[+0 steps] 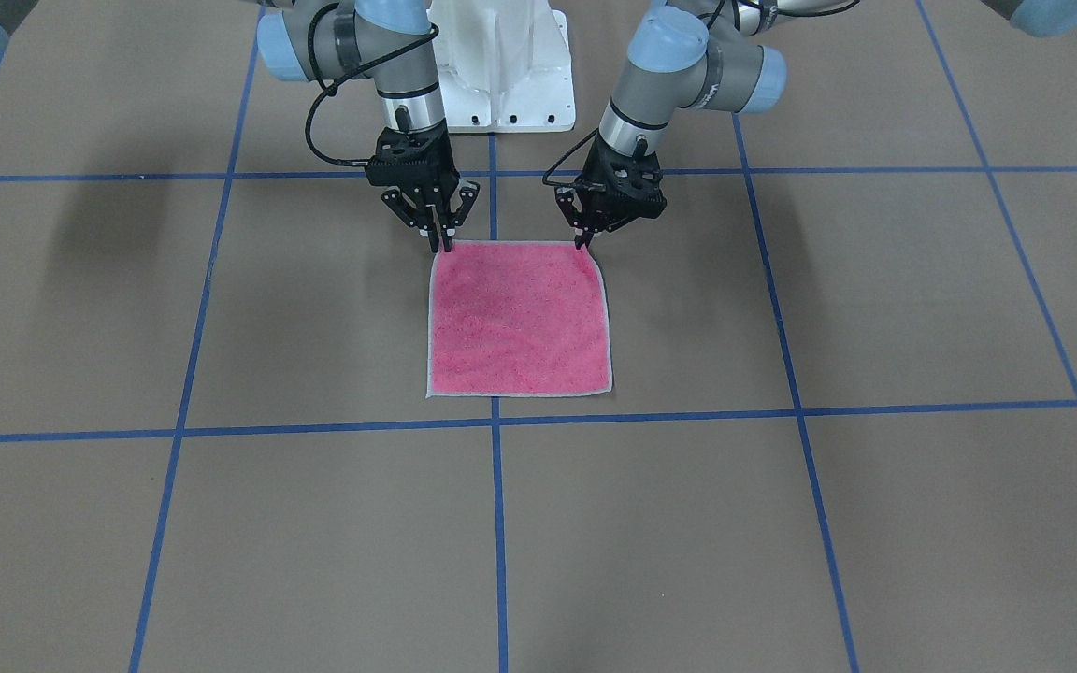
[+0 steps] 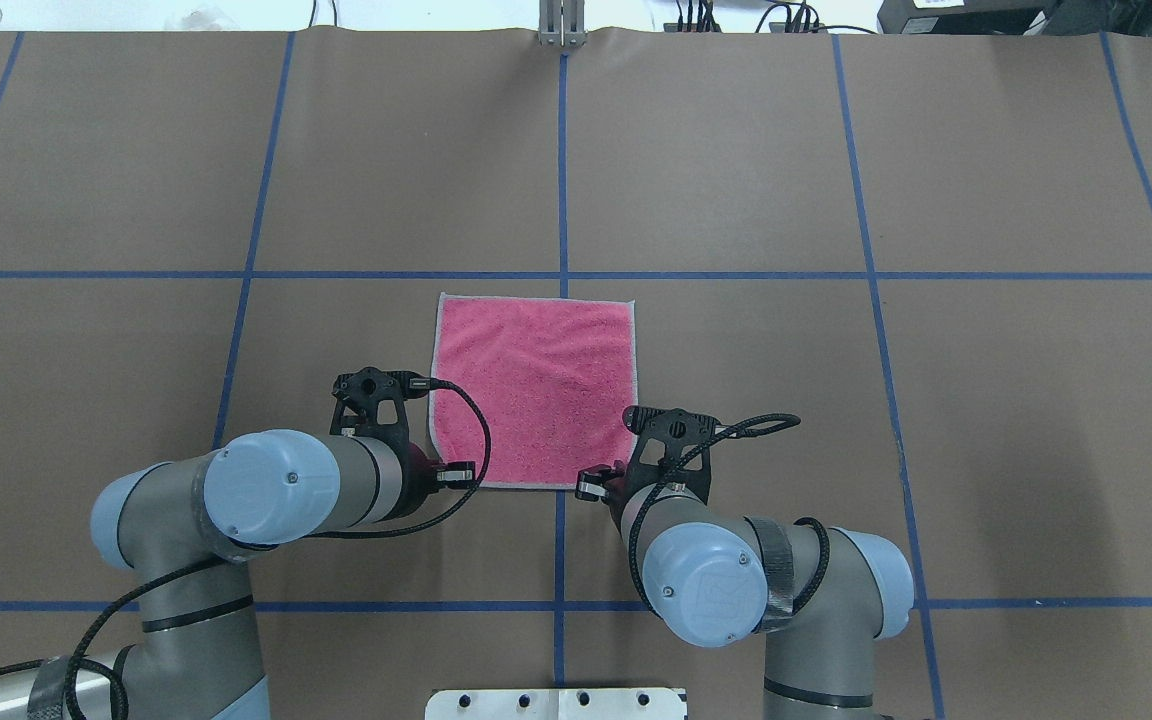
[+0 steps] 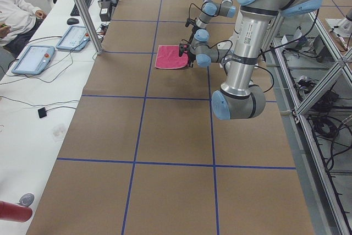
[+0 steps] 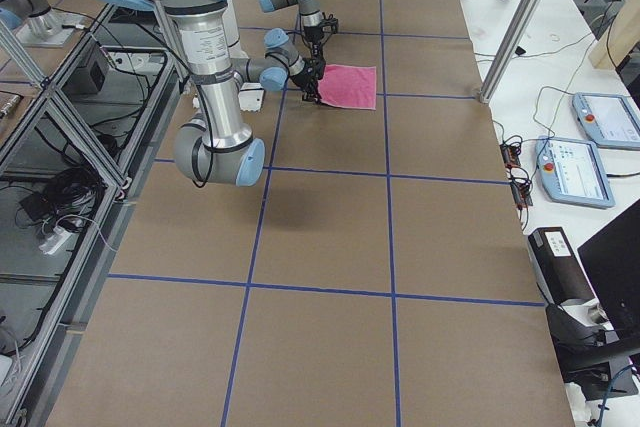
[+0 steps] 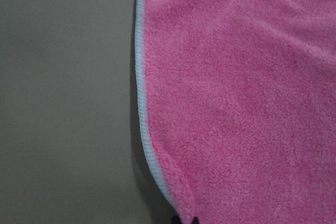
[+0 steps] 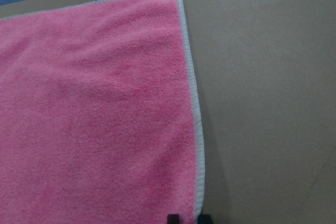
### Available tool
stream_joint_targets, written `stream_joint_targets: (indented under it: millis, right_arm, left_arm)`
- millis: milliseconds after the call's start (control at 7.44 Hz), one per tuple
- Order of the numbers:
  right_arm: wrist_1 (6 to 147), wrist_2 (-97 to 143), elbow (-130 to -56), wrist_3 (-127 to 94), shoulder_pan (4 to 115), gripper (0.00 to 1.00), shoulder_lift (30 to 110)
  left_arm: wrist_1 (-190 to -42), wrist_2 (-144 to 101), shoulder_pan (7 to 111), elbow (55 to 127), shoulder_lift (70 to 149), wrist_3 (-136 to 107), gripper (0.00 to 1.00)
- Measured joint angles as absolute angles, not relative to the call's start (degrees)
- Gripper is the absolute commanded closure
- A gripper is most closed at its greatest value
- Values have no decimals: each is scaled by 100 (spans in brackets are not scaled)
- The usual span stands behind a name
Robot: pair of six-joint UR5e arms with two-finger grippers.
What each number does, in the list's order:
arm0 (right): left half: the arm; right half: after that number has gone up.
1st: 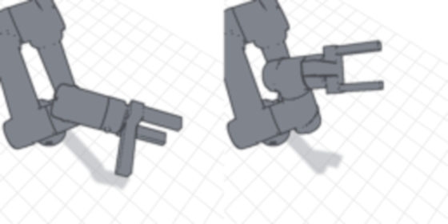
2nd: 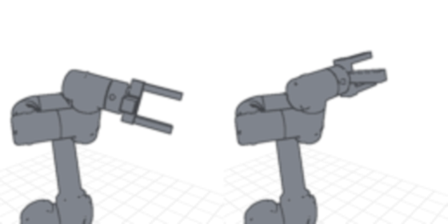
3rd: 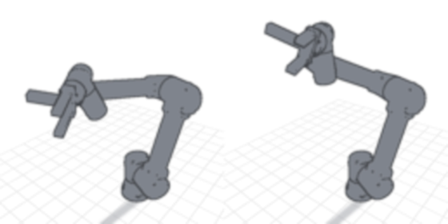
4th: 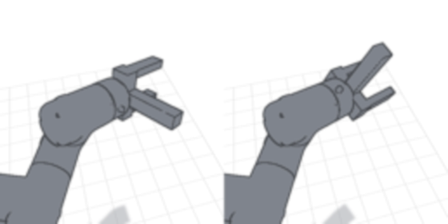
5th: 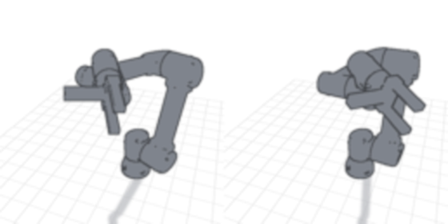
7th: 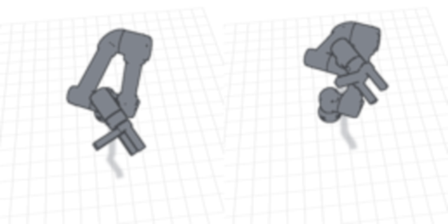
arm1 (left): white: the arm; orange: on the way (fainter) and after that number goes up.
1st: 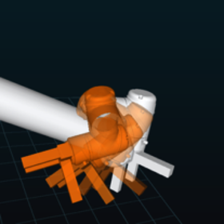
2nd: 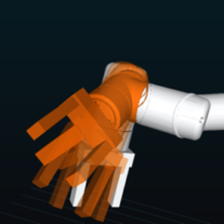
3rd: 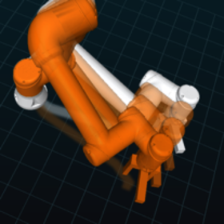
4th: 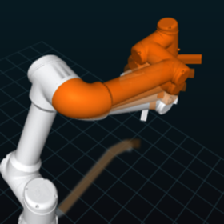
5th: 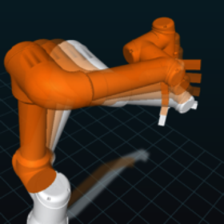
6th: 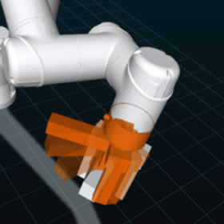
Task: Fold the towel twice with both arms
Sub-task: 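Move the right gripper to the near towel corner while the left gripper holds, then grasp the near edge with both grippers and lift it up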
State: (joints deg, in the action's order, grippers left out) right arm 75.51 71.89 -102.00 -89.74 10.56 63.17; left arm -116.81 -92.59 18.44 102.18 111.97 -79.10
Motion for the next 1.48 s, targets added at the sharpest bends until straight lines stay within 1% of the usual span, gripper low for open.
stream_joint_targets:
  millis: [806, 1209, 1478]
  right_arm:
    - [7558, 7170, -10947, -9025, 997, 100, 6592]
    - [7557, 7195, -10797, -9017, 1231, 100, 6522]
    - [7551, 7205, -10671, -9018, 1430, 100, 6398]
  left_arm:
    - [-11645, -9299, 1839, 11088, 10916, -7947, 100]
    - [-11618, -9276, 1959, 11025, 10964, -7949, 100]
    - [-11609, -9266, 2132, 10793, 11120, -7953, 100]
